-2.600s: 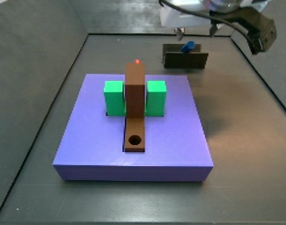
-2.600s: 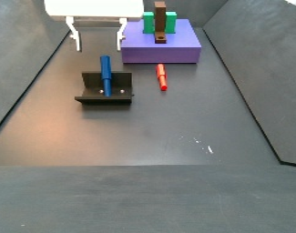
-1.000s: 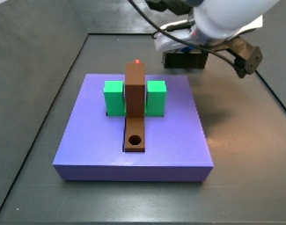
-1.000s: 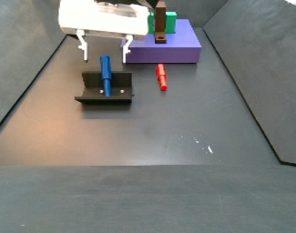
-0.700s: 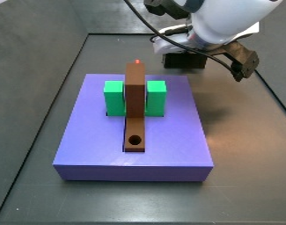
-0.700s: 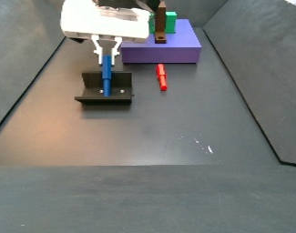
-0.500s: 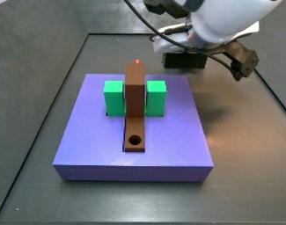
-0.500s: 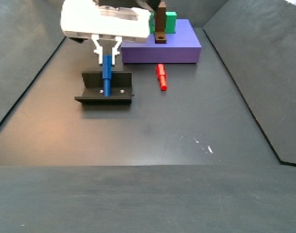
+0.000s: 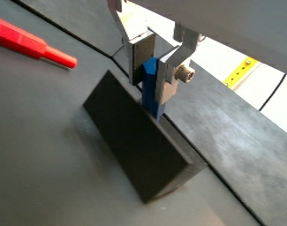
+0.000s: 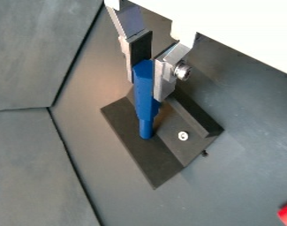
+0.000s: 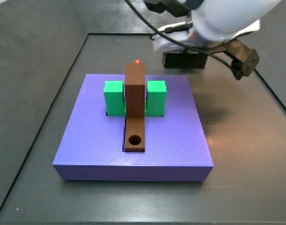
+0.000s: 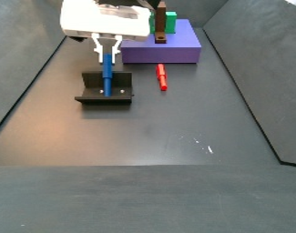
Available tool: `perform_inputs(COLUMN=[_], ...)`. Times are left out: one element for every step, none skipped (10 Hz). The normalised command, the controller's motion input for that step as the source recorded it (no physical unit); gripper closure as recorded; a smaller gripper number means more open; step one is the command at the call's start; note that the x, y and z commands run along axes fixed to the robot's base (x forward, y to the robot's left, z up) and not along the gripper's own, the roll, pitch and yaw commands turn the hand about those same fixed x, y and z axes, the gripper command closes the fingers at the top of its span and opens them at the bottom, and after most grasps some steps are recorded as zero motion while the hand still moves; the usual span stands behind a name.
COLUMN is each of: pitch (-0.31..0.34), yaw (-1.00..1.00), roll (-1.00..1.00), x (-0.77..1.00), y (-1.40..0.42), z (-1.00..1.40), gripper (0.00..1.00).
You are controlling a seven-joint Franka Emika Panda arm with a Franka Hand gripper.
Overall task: Pick up the blue object. Move up. Place the blue object on the fixture. Regrasp the blue object. Move to above the board. Insert the blue object.
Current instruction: Regrasp the blue object.
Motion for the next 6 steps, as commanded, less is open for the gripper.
perform_inputs(pitch=[0.000,0.000,0.000,0.000,0.000,0.000], yaw=[0.00,0.00,0.00,0.00,0.00,0.00], roll=[0.00,0.00,0.00,0.00,0.00,0.00], x=[0.00,0.00,0.00,0.00,0.00,0.00], y=[0.00,0.00,0.00,0.00,0.00,0.00], z=[0.00,0.00,0.00,0.00,0.00,0.00], gripper=[1.00,1.00,1.00,1.00,1.00,1.00])
